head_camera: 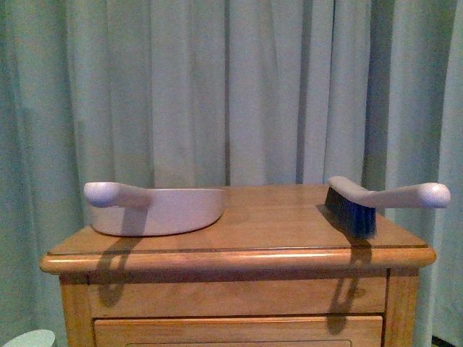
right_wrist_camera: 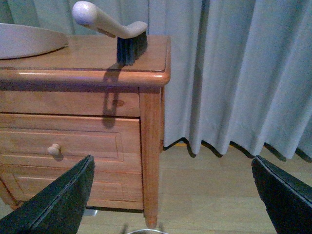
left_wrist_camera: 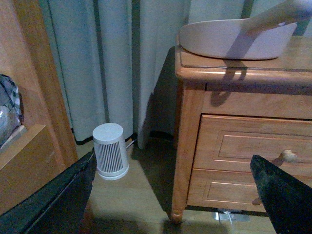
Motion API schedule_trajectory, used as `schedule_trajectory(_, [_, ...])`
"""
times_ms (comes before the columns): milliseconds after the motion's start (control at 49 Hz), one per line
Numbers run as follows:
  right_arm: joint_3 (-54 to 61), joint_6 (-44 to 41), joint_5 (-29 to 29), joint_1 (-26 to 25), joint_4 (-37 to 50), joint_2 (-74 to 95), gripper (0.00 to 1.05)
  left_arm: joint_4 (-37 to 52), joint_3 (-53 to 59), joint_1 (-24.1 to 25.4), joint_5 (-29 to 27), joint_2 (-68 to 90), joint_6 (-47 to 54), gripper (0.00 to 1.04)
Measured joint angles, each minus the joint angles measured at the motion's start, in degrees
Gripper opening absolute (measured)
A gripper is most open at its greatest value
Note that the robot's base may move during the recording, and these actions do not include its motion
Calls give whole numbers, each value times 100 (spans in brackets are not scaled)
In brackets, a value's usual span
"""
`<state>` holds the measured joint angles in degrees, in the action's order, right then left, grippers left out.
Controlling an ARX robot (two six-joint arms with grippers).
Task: Clean up trash
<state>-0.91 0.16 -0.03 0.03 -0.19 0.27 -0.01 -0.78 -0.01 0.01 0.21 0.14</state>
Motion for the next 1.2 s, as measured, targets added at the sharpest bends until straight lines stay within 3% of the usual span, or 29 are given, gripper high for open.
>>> schedule_trajectory(1162, [0,-2,0,0,0,0,97,0,0,0,0,0,0,97])
schedule_trajectory(1203, [0,-2,0,0,0,0,97,-227,-66,81,332,83,-197,97])
